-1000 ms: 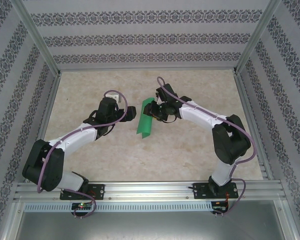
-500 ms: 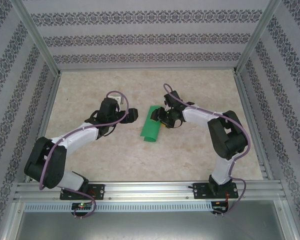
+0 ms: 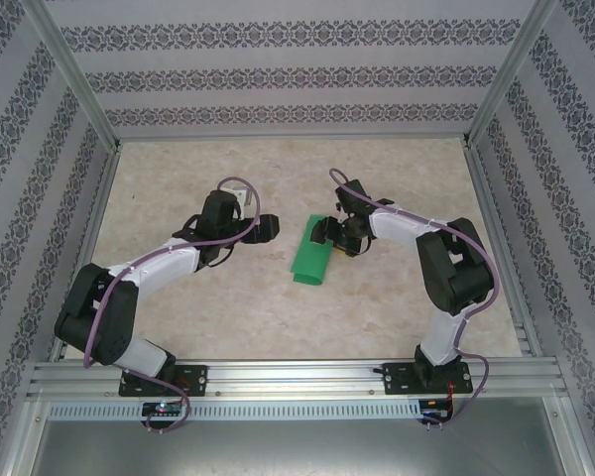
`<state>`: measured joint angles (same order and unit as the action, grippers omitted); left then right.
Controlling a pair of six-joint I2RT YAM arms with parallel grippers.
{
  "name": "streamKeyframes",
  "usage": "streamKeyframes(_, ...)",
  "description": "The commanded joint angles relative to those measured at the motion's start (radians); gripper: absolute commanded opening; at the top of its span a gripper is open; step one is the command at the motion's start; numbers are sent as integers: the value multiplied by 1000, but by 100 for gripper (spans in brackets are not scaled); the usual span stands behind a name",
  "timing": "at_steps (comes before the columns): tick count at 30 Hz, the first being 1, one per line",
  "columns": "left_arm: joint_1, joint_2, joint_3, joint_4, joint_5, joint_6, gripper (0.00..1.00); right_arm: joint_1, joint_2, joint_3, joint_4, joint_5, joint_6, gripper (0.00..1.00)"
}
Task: Fold a paper plane with a square sheet of paper (pick it up from the middle)
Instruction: Hold the square sheet of paper at the center of the table.
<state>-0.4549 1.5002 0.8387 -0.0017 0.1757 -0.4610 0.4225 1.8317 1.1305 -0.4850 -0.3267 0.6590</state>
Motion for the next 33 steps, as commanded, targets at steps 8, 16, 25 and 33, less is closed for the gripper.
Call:
streamKeyframes(8,-42,52,61,-25,71,45,97,-12,-36,7,-104,80,-80,80)
streamKeyframes(16,-57,112,96,-16,94,23,93,5,-30,-17,-20,60,-36,80)
streamKeyframes(25,-61,164,136,-43,111,3,83,34,6,3,-15,104,4,77)
streamKeyframes(33,-62,218,171,-57,147,-24,63,45,28,9,-22,135,33,80)
